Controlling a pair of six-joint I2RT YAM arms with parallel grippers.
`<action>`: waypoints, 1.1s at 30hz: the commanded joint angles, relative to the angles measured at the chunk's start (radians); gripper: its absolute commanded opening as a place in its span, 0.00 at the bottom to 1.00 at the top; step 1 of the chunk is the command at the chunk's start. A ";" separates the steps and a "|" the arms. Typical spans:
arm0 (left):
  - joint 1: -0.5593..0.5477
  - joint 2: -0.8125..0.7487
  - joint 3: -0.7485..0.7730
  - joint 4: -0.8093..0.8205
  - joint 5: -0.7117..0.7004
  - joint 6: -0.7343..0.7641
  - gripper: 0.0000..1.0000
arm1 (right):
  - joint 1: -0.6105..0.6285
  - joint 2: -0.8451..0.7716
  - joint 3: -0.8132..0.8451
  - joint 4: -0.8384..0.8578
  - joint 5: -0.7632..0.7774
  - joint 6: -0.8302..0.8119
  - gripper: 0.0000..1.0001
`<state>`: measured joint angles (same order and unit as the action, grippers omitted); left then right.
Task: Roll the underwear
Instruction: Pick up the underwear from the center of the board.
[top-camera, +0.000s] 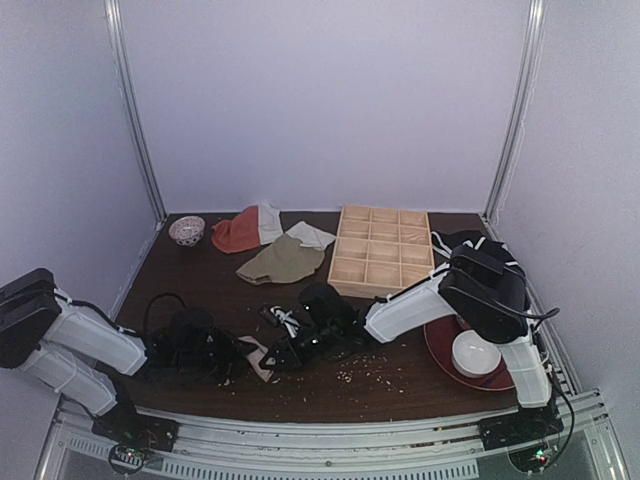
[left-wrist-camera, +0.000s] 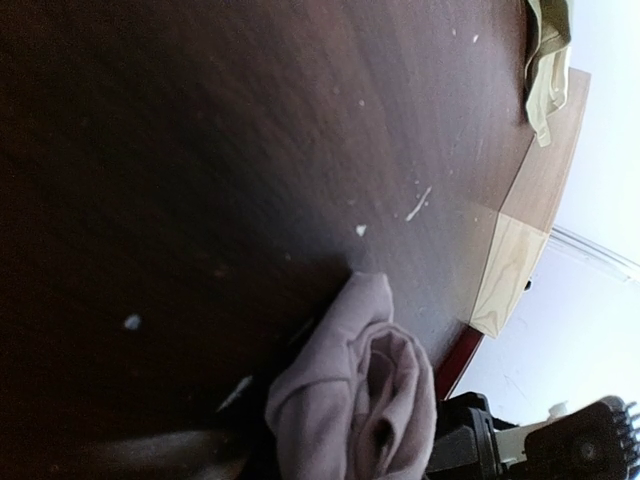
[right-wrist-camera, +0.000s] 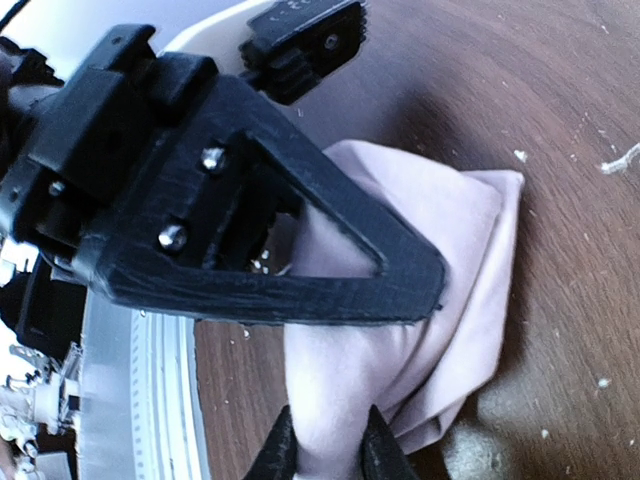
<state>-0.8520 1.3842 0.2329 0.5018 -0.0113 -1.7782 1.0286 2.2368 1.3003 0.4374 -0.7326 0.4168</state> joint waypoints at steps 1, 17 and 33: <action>0.007 0.043 -0.006 -0.064 -0.033 -0.002 0.00 | 0.030 -0.017 -0.013 -0.071 -0.036 -0.013 0.09; 0.006 0.001 0.016 -0.127 -0.017 0.042 0.36 | 0.029 0.059 0.073 0.010 -0.122 0.068 0.00; 0.006 -0.017 0.020 -0.179 0.012 0.039 0.37 | 0.019 0.070 0.115 -0.034 -0.125 0.043 0.00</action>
<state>-0.8497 1.3262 0.2584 0.3927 -0.0105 -1.7432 1.0313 2.2837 1.3865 0.4061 -0.8162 0.4698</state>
